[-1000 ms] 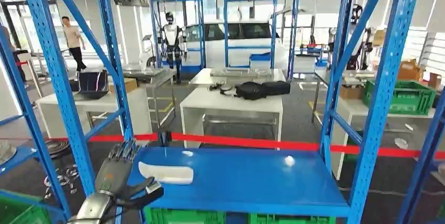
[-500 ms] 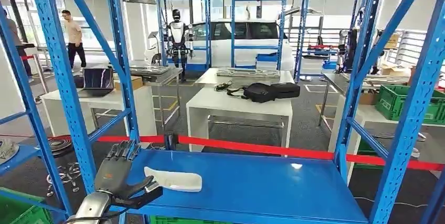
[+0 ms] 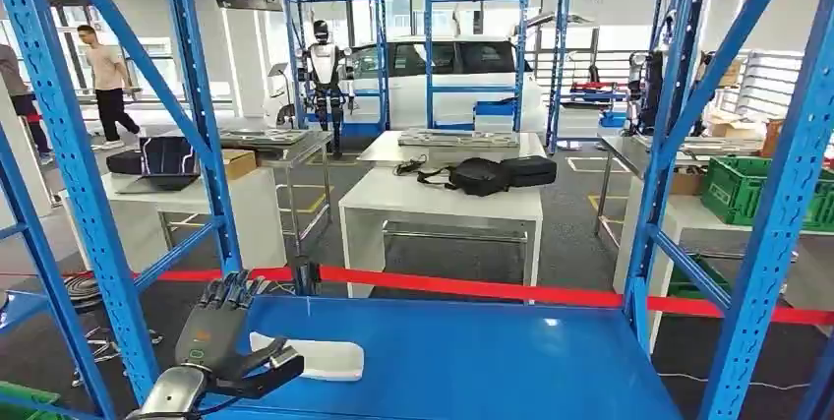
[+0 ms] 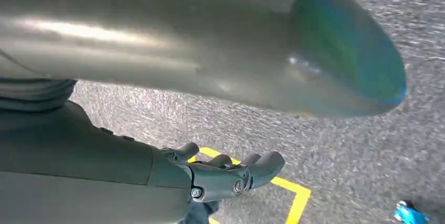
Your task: Take the parts from the cabinet and place them on the table.
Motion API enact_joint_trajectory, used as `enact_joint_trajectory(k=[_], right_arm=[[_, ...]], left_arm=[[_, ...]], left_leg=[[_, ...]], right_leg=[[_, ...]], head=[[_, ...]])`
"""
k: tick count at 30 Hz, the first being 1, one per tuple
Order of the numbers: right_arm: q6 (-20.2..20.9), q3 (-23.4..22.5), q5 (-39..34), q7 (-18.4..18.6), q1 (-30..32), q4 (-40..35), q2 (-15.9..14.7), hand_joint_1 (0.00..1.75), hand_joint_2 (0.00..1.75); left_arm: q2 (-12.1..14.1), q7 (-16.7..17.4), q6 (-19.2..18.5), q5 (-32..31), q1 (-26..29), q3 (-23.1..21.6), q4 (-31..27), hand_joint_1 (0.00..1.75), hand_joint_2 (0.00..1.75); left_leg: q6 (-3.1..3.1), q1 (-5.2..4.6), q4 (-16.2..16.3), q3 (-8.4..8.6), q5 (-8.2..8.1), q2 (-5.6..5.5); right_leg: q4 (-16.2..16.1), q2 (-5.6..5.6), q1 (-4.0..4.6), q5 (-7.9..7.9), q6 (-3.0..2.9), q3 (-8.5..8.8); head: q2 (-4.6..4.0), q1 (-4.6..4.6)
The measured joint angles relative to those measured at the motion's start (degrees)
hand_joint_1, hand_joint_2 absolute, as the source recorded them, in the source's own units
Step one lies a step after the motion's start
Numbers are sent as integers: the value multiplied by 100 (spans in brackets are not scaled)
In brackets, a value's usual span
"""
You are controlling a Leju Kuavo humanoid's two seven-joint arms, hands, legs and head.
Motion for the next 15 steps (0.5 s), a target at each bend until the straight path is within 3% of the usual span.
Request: enact_joint_trajectory(k=[3, 4, 5, 6, 8, 9, 10, 11, 12, 14, 15], right_arm=[[11, 0, 9, 7, 2, 0, 7, 0, 0], [18, 0, 11, 9, -9, -2, 2, 0, 0], [31, 0, 15, 4, -28, -2, 2, 0, 0], [37, 2, 17, 7, -47, -2, 4, 0, 0], [55, 0, 17, 13, -35, 0, 4, 0, 0], [70, 0, 15, 11, -25, 0, 4, 0, 0], [77, 0, 15, 11, -21, 0, 9, 0, 0], [81, 0, 15, 9, -20, 0, 11, 0, 0], [83, 0, 15, 7, -20, 0, 11, 0, 0], [83, 0, 15, 7, -14, 0, 9, 0, 0], [83, -2, 15, 9, -9, 0, 9, 0, 0]], left_arm=[[0, -17, 6, 0, 9, 0, -4, 0, 0], [-7, -29, 15, 0, 12, 0, -9, 0, 0], [-9, -63, 31, 0, 4, 0, -15, 0, 0], [-7, -65, 37, 0, -1, 0, -15, 0, 0], [-22, -81, 37, 0, 20, 0, -11, 0, 0], [-26, -101, 37, 0, 45, 0, -9, 0, 0], [-33, -109, 37, 0, 66, 0, -7, 0, 0], [-39, -109, 37, 0, 82, 0, -7, 0, 0], [-44, -109, 37, 0, 84, 0, -7, 0, 0], [-55, -109, 37, 0, 83, 0, -5, 0, 0], [-59, -109, 37, 0, 80, 0, 2, 0, 0]], left_leg=[[151, -3, -58, 89, 111, -23], [177, 23, -71, 171, 112, -36], [210, 26, -76, 217, 88, -32], [243, 25, -76, 242, 54, -33], [274, 13, -73, 287, -21, -39], [281, 5, -70, 326, -65, -49], [280, -3, -63, 372, -111, -56], [276, -10, -54, 430, -162, -61], [268, -16, -48, 491, -214, -60], [230, -20, -50, 587, -342, -52], [192, -48, -14, 670, -398, -66]], right_leg=[[1, -16, 19, 41, 129, 62], [68, -22, 7, 16, 144, 18], [339, -23, 2, 46, 153, -103], [753, -25, -2, 14, 162, -359], [1571, -23, 6, -371, 197, -940], [1802, -23, 6, -568, 204, -1157], [1791, -23, 6, -598, 207, -1257], [1565, -24, 6, -472, 193, -1242], [1198, -24, 8, -235, 172, -1141], [113, -34, 33, 581, 78, -773], [32, -26, 76, 566, 83, -778]], head=[[0, 0], [0, -2], [0, 9], [0, 15], [0, 22], [0, 26], [0, 26], [0, 28], [0, 33], [0, 37], [-2, 29]])
